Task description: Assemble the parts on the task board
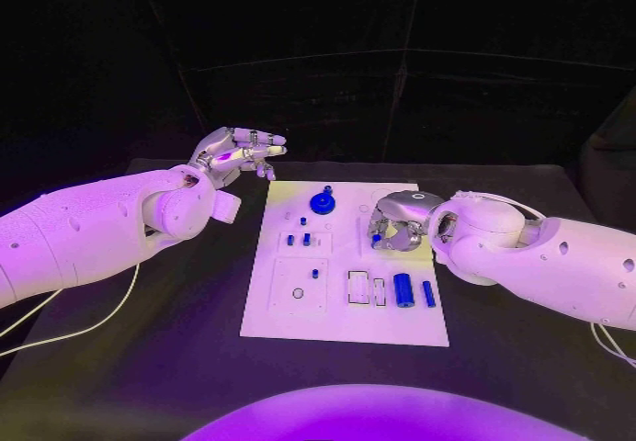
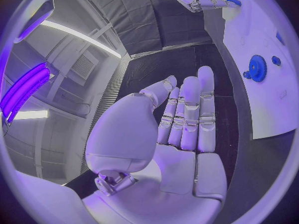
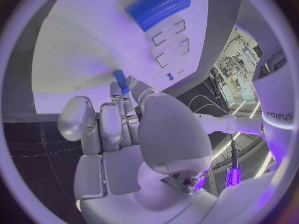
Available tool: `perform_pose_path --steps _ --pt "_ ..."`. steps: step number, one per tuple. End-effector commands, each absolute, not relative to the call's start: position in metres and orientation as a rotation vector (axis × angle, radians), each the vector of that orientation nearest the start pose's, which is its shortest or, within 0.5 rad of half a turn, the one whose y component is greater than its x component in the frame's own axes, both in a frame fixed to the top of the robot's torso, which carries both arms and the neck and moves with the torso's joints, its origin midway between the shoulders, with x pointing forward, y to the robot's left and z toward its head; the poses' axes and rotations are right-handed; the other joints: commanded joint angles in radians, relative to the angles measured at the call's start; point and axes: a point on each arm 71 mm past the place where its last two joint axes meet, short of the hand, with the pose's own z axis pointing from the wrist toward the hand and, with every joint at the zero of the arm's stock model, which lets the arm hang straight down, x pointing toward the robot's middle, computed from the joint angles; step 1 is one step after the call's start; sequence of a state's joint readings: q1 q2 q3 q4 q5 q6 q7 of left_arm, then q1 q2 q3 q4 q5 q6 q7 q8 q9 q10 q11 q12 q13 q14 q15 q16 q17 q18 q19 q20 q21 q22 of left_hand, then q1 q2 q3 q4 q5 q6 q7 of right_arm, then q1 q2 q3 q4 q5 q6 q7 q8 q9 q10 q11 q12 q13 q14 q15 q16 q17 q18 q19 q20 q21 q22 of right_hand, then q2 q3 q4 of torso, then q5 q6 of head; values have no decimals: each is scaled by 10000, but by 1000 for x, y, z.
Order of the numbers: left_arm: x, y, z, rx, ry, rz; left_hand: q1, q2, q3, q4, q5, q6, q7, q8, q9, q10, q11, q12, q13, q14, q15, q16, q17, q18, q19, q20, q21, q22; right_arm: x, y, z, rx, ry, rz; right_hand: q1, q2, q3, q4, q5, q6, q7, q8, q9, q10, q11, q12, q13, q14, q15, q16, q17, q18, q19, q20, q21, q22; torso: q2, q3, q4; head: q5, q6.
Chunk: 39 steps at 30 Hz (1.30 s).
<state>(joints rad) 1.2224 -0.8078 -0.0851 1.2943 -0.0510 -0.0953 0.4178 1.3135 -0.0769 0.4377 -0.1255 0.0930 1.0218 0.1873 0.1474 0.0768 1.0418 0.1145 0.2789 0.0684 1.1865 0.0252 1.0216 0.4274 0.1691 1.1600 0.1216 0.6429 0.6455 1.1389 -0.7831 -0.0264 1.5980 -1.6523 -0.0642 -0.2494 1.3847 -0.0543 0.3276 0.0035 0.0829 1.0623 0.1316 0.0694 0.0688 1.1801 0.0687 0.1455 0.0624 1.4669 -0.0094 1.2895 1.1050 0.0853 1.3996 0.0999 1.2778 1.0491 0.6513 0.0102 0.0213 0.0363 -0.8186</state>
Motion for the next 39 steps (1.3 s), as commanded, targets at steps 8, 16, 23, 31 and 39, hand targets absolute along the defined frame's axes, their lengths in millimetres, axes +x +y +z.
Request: perform_pose_path --steps 8,16,23,31,39 --pt "523 252 -192 -10284 14610 -15621 -50 -5 -71 -11 5 -55 7 71 -11 -89 17 51 -17 -48 -2 -32 -13 128 -68 -8 -50 -15 461 -153 -208 -3518 17715 5265 262 317 1170 -267 -268 517 41 190 50 629 -64 -153 45 284 -128 99 -24 117 52 -164 95 41 -17 2 9 6 -20" --pt "523 253 -192 -10317 14702 -15622 -54 -4 -77 -9 7 -73 9 71 -14 -107 20 52 -18 -44 -1 -28 -19 130 -65 -6 -53 -18 449 -154 -199 -2738 17386 6161 -39 -87 1678 -404 -248 545 89 116 18 732 -35 -405 43 278 -108 142 -38 124 43 -156 85 14 -23 -21 0 15 -5" --pt "523 253 -192 -10306 14706 -15653 -55 -6 -80 -9 7 -79 10 70 -16 -113 21 52 -19 -45 0 -28 -20 130 -65 -5 -55 -19 430 -142 -186 -2433 16920 7449 -134 -229 1798 -442 -145 458 148 37 -4 676 10 -528 37 281 -77 177 -12 124 40 -142 87 15 -17 -11 3 4 -2" --pt "522 251 -192 -10280 14691 -15698 -50 -4 -79 -12 8 -86 11 71 -17 -121 21 52 -20 -48 0 -28 -24 131 -67 -5 -58 -21 415 -105 -178 -3350 16416 8512 -143 -254 1859 -467 -76 446 160 22 -6 669 22 -567 39 281 -68 187 -10 124 39 -135 89 15 -19 -19 -2 22 -33" --pt "522 247 -192 -10248 14742 -15804 -39 0 -76 -19 11 -91 10 74 -18 -127 20 55 -20 -50 0 -29 -27 132 -68 -5 -61 -22 406 -67 -197 -4926 16303 8974 -147 -279 1900 -491 -49 434 163 9 -7 635 32 -609 34 280 -59 194 -9 122 38 -125 91 18 -8 -12 23 91 -101"
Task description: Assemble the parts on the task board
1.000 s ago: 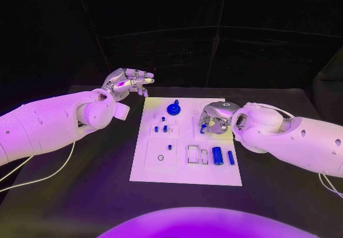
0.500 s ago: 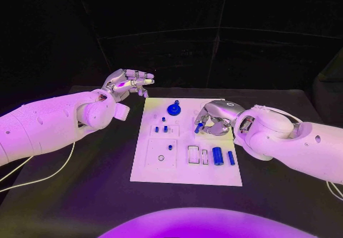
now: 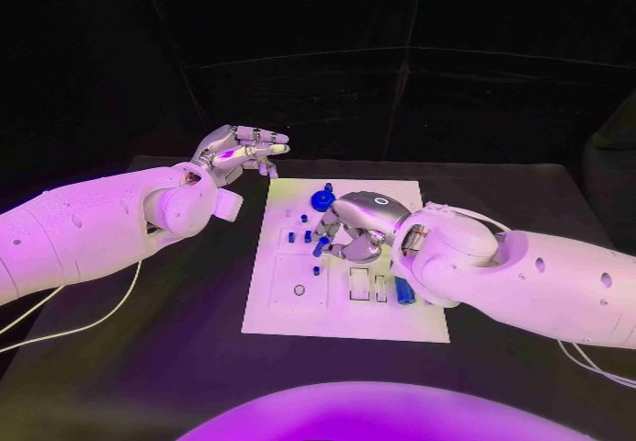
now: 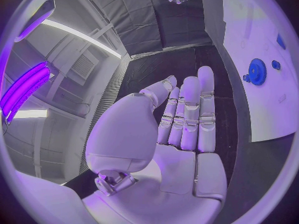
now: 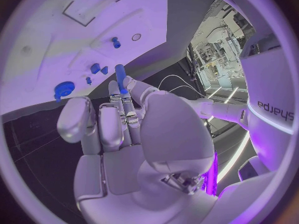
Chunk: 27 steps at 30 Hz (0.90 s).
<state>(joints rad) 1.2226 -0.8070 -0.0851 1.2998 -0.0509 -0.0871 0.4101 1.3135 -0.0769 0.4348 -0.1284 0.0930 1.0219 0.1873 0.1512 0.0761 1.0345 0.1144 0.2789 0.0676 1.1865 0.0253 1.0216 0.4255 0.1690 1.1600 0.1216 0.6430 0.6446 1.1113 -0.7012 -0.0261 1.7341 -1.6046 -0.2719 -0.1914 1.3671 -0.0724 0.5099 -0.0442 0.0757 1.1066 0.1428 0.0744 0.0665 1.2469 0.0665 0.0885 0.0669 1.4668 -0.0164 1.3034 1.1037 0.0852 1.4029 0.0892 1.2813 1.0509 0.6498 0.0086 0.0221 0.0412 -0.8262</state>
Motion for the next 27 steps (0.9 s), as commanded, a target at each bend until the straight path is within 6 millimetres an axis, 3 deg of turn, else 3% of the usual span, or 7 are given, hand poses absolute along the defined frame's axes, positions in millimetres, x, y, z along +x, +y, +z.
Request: perform_pose_path --steps 1,11,27 --pt "521 246 -192 -10247 14748 -15809 -40 -1 -47 10 11 -92 11 36 -11 -54 21 55 -12 -50 -1 -29 -8 133 -68 -5 -61 -13 404 -63 -200 -5079 16332 9034 30 -100 78 -15 24 -9 51 -41 16 -34 54 -42 -11 280 12 55 3 123 6 -18 56 0 10 5 13 54 -33" --pt "521 244 -192 -10242 14824 -15873 -24 1 -46 -2 12 -99 12 43 -12 -62 22 62 -11 -57 -1 -30 -15 135 -71 -4 -66 -16 392 -36 -225 -5921 16647 9664 -35 -130 109 -17 160 -7 79 -50 19 -34 75 -89 -7 275 32 61 -9 124 -1 3 53 -8 1 10 23 189 -121" --pt "521 244 -192 -10247 14851 -15880 -24 1 -46 -2 12 -99 12 43 -12 -62 22 62 -11 -57 -1 -30 -15 135 -71 -4 -66 -16 389 -28 -243 -6559 17407 9276 -53 -143 113 -27 213 2 83 -48 22 -19 79 -99 -3 269 37 50 -38 129 -11 9 41 -31 7 10 6 257 -168"
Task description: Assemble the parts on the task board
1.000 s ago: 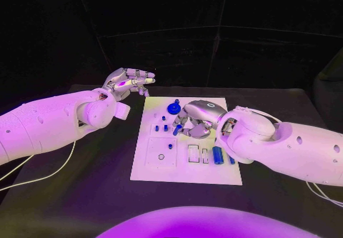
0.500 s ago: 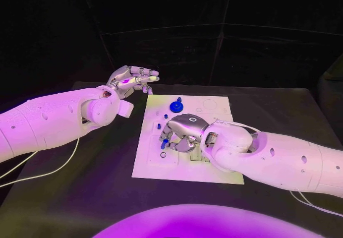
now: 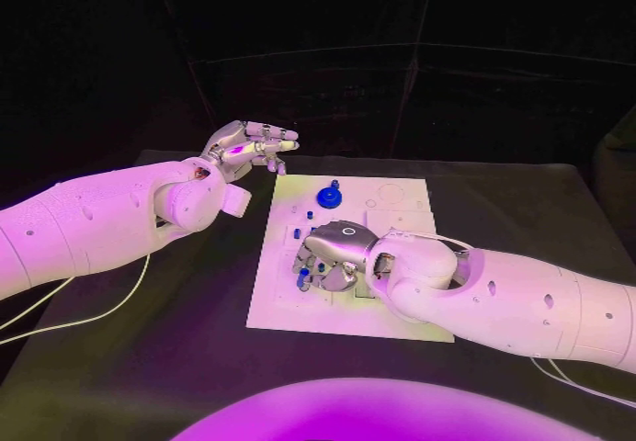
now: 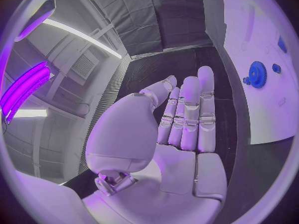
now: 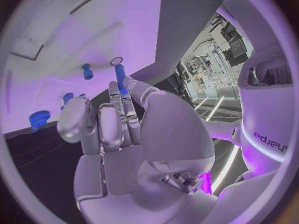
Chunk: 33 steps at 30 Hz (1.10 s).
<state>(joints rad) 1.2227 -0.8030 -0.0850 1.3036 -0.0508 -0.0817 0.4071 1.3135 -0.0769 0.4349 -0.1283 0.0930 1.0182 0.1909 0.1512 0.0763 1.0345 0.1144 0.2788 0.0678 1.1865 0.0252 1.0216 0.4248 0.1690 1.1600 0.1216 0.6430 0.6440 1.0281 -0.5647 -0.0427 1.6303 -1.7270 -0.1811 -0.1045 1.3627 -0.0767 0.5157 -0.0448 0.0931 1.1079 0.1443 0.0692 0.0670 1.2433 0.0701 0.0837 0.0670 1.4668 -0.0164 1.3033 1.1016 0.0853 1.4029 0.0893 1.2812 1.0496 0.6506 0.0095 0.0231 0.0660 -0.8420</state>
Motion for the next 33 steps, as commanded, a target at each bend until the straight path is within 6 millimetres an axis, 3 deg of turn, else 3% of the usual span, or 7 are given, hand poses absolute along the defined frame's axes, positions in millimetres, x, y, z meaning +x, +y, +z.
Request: perform_pose_path --steps 1,27,30,33 --pt "521 244 -192 -10247 14852 -15880 -24 1 -46 -2 12 -63 -25 43 -14 -62 22 62 -13 -57 -1 -30 -8 135 -71 -4 -66 -10 389 -28 -243 -6582 17432 9259 -10 -100 55 -21 39 -11 69 5 18 17 44 -51 -4 269 37 51 -17 128 -11 8 41 -17 -5 2 -2 6 -28" --pt "522 245 -192 -10266 14890 -15862 -24 1 -46 -2 12 -63 -25 43 -14 -62 22 62 -13 -57 -1 -30 -8 135 -71 -4 -66 -10 389 -26 -243 -7255 16756 8184 -60 -121 45 -28 111 43 51 25 30 78 31 -51 8 264 34 56 -22 129 -12 14 45 -12 -1 -1 -2 16 -55" --pt "522 245 -192 -10266 14894 -15865 -24 1 -46 -2 12 -63 -25 43 -14 -62 22 62 -13 -57 -1 -30 -8 135 -71 -4 -66 -10 388 -23 -244 -7351 16874 8224 -162 -218 -23 -20 150 36 51 11 26 90 29 -76 6 258 36 55 -38 133 -20 16 37 -25 0 -3 -4 9 -53" --pt "522 244 -192 -10264 14896 -15869 -24 1 -46 -2 12 -63 -25 43 -14 -62 22 62 -13 -57 -1 -30 -8 135 -71 -4 -66 -10 387 -21 -245 -7398 17045 8311 -543 -495 -285 131 377 -142 89 -64 -7 -80 84 -192 -25 246 84 42 -79 133 -41 45 10 -65 -4 -5 -5 9 -52"
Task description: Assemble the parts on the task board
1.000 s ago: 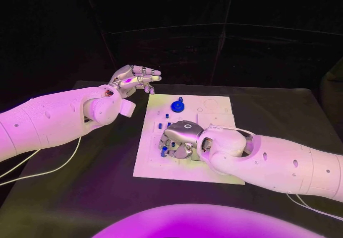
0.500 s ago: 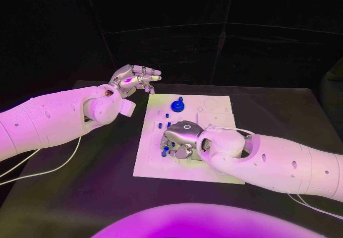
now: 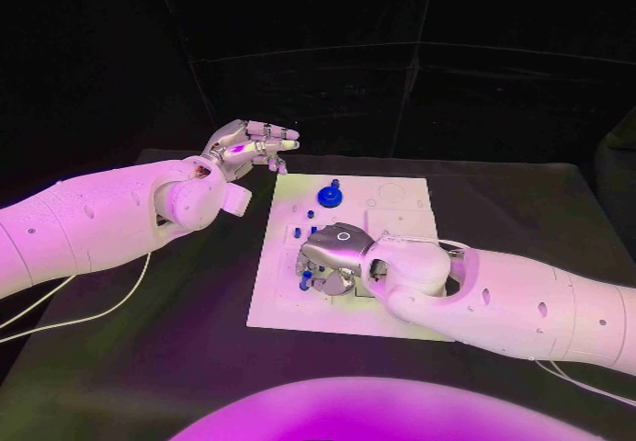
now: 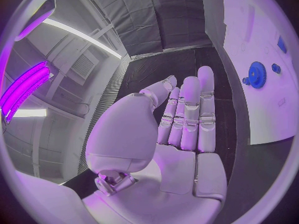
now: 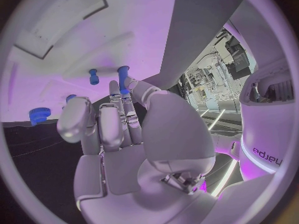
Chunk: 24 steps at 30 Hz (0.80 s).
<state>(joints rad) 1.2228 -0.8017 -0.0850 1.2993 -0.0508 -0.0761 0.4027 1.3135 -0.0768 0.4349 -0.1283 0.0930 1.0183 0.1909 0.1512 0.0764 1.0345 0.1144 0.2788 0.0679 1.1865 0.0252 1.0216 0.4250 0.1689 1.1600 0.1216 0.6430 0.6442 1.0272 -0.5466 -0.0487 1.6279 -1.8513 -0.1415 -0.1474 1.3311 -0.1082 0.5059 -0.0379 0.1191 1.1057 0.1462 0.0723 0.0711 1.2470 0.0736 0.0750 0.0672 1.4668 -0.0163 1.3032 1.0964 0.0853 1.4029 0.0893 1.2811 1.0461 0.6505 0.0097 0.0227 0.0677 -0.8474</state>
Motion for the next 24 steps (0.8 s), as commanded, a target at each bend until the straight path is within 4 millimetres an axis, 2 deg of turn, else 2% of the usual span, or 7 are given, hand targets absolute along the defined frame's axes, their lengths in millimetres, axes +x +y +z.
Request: perform_pose_path --steps 1,3,5,19,22,24 --pt "522 244 -192 -10265 14897 -15869 -24 1 -47 -2 12 -63 -24 43 -15 -62 22 63 -14 -57 -1 -30 -10 135 -71 -4 -67 -12 387 -20 -245 -7414 17111 8358 -406 -319 -333 141 241 -262 87 -117 -67 -284 82 -142 -42 236 121 29 -58 135 -55 67 -8 -60 -4 -6 1 -12 0" --pt "522 244 -192 -10266 14899 -15867 -24 1 -47 -2 12 -63 -24 43 -15 -62 22 63 -14 -57 -1 -30 -10 135 -71 -4 -67 -12 385 -19 -247 -7425 17248 8490 -593 -489 -551 226 378 -467 84 -118 -75 -480 119 -131 -46 222 143 10 -103 144 -73 98 -36 -102 -4 -8 -1 -14 1" --pt "522 244 -192 -10267 14901 -15865 -24 1 -47 -2 12 -63 -24 43 -15 -62 22 63 -14 -57 -1 -30 -10 135 -71 -4 -67 -12 384 -18 -248 -7410 17336 8628 -644 -535 -652 255 414 -537 78 -113 -71 -543 129 -118 -41 217 144 5 -121 148 -79 109 -46 -116 0 -7 4 -20 1" --pt "522 245 -192 -10280 14925 -15856 -20 -1 -60 -9 11 -84 -16 57 -18 -86 29 77 -14 -71 4 -31 -26 135 -78 0 -79 -19 383 -15 -248 -7093 17215 8954 -559 -467 -760 257 427 -696 72 -111 -65 -615 127 -98 -38 201 139 -20 -189 165 -104 112 -90 -188 -1 -7 0 -15 -16" --pt "522 245 -192 -10286 14942 -15855 -20 -1 -60 -9 11 -84 -16 57 -18 -86 29 77 -14 -71 4 -31 -26 135 -78 0 -79 -19 384 -16 -247 -6939 17042 9009 -540 -468 -861 267 428 -996 68 -120 -79 -757 138 -99 -37 170 155 -84 -301 183 -147 124 -154 -284 -2 -1 -4 -14 -11" --pt "522 245 -192 -10290 14952 -15855 -20 -1 -60 -9 11 -84 -16 57 -18 -86 29 77 -14 -71 4 -31 -26 135 -78 0 -79 -19 384 -16 -245 -6776 16846 9075 -526 -513 -1035 262 404 -1519 106 -127 -96 -1305 187 -131 -63 117 185 -197 -481 214 -235 146 -289 -490 -2 1 -5 -15 -8"
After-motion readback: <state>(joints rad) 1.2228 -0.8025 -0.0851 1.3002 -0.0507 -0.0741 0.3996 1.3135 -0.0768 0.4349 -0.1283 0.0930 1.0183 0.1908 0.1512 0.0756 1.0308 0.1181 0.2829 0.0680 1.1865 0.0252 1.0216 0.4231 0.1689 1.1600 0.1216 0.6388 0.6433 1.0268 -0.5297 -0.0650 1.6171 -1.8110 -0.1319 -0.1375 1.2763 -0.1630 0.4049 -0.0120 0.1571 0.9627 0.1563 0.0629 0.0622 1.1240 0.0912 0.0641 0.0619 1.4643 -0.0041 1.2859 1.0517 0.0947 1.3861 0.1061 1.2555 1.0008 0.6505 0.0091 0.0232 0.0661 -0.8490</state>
